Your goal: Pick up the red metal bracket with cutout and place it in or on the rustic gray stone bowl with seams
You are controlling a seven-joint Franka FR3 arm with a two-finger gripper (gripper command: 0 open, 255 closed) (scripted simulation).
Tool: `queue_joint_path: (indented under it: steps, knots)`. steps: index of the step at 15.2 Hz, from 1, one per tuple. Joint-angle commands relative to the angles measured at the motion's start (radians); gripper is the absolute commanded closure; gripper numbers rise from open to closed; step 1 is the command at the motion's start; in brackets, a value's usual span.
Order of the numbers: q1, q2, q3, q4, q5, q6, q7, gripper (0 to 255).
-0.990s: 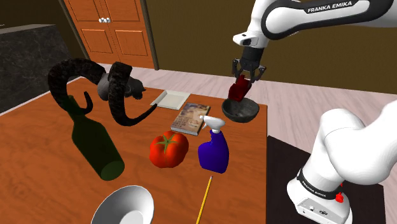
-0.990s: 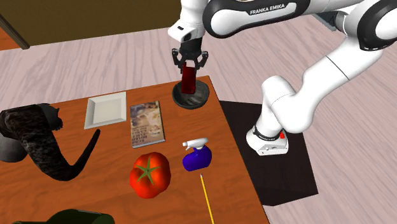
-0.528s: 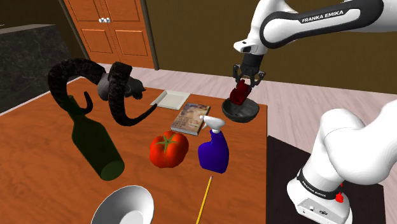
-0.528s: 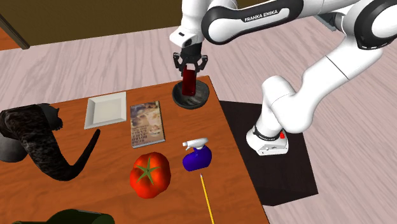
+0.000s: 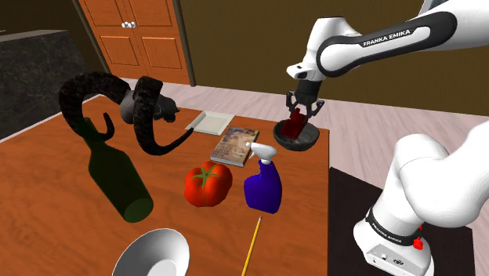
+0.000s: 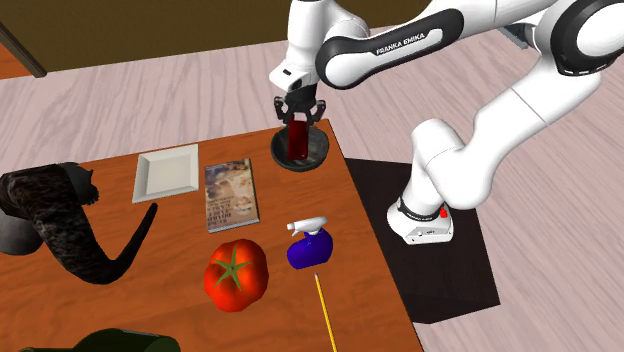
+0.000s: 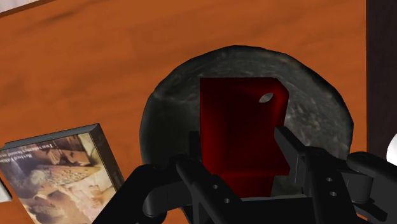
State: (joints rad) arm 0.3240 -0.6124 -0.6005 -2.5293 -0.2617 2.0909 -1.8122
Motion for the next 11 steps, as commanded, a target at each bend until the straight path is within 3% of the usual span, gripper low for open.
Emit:
queue_joint_path:
  steps: [1,8,9,11]
  knots:
    - [-0.001,0.002,-0.002,-0.012,-0.002,0.015,0.001,255]
    - [0.000,0.002,-0.002,-0.012,-0.002,0.015,0.001,255]
    - [0.000,0.002,-0.003,-0.012,-0.002,0.015,0.001,0]
    - [0.000,0.002,-0.003,-0.012,-0.002,0.015,0.001,0]
